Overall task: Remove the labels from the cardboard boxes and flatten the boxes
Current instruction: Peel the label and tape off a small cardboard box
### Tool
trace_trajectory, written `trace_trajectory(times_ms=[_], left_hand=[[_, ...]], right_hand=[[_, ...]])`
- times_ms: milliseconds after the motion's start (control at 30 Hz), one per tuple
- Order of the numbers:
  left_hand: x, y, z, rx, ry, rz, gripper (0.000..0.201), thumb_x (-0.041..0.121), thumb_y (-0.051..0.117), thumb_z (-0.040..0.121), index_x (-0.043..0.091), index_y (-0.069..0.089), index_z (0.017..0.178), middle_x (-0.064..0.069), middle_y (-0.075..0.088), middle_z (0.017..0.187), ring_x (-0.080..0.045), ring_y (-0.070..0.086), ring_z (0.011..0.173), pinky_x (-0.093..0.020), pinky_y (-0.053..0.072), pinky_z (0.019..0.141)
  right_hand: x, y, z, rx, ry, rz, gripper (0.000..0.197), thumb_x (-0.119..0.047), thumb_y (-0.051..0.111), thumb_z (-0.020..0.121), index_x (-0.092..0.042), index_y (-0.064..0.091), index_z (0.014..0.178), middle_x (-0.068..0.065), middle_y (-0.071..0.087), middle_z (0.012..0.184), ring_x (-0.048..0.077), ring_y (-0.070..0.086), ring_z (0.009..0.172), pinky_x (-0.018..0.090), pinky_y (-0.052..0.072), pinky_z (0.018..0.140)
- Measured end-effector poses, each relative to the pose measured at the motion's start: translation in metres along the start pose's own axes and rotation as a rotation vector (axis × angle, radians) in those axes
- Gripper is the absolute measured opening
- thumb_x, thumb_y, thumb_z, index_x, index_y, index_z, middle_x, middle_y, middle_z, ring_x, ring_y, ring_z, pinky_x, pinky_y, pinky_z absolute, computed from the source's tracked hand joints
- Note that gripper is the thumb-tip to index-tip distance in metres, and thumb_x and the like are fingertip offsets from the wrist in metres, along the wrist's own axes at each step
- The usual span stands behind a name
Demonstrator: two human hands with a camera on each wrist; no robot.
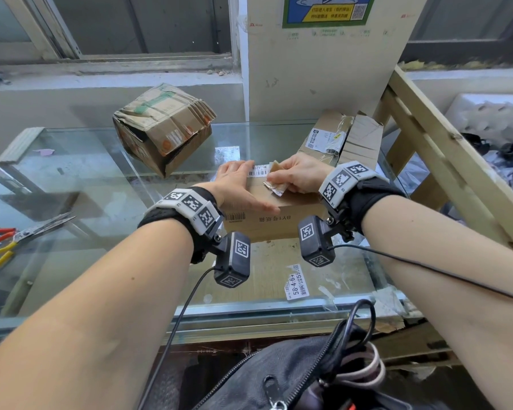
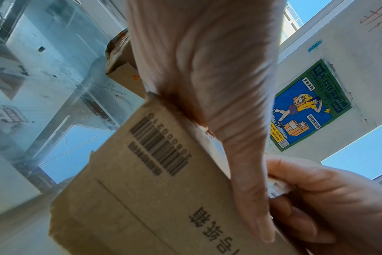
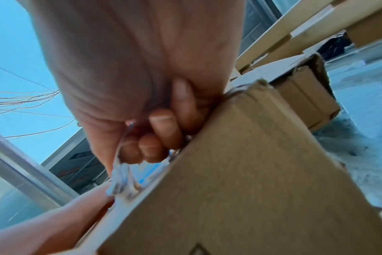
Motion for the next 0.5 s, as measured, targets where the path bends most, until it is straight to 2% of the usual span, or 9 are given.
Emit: trace_trajectory(times_ms=[167, 300, 500], left_hand=[[-0.0005, 0.0004, 0.0005, 0.0, 0.004, 0.001, 0.12, 0.067, 0.075, 0.063, 0.022, 0.01, 0.154, -0.001, 0.012, 0.159, -0.022, 0.003, 0.146, -0.045, 0.011, 0.119], [-0.0011, 0.0007, 0.0008, 0.003, 0.007, 0.002, 0.12, 0.068, 0.074, 0.063, 0.022, 0.011, 0.154, 0.0, 0.013, 0.159, -0.022, 0.003, 0.146, -0.046, 0.011, 0.119], [-0.0023, 0.0013, 0.0022, 0.008, 0.007, 0.0, 0.119, 0.068, 0.074, 0.063, 0.023, 0.011, 0.153, 0.0, 0.014, 0.158, -0.022, 0.004, 0.146, -0.047, 0.012, 0.119]], right_hand=[[-0.0021, -0.0009, -0.0012, -0.022, 0.043, 0.185, 0.012, -0.01, 0.06, 0.091, -0.008, 0.063, 0.079, -0.005, 0.05, 0.042, 0.0, 0.038, 0.029, 0.011, 0.029, 0.031], [-0.0052, -0.0042, -0.0066, -0.035, 0.036, 0.189, 0.017, -0.009, 0.057, 0.093, -0.008, 0.06, 0.077, -0.007, 0.043, 0.032, 0.002, 0.033, 0.024, 0.012, 0.024, 0.028], [-0.0034, -0.006, -0.0059, -0.024, 0.034, 0.19, 0.016, -0.012, 0.057, 0.092, -0.008, 0.062, 0.077, -0.006, 0.043, 0.033, 0.004, 0.031, 0.025, 0.013, 0.022, 0.029]])
Point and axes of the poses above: each hand's wrist, its own z-axis towards the middle knuckle, its own y-axis out of the palm, x = y × z, the point moved 3 cm from there along z, towards the middle knuckle
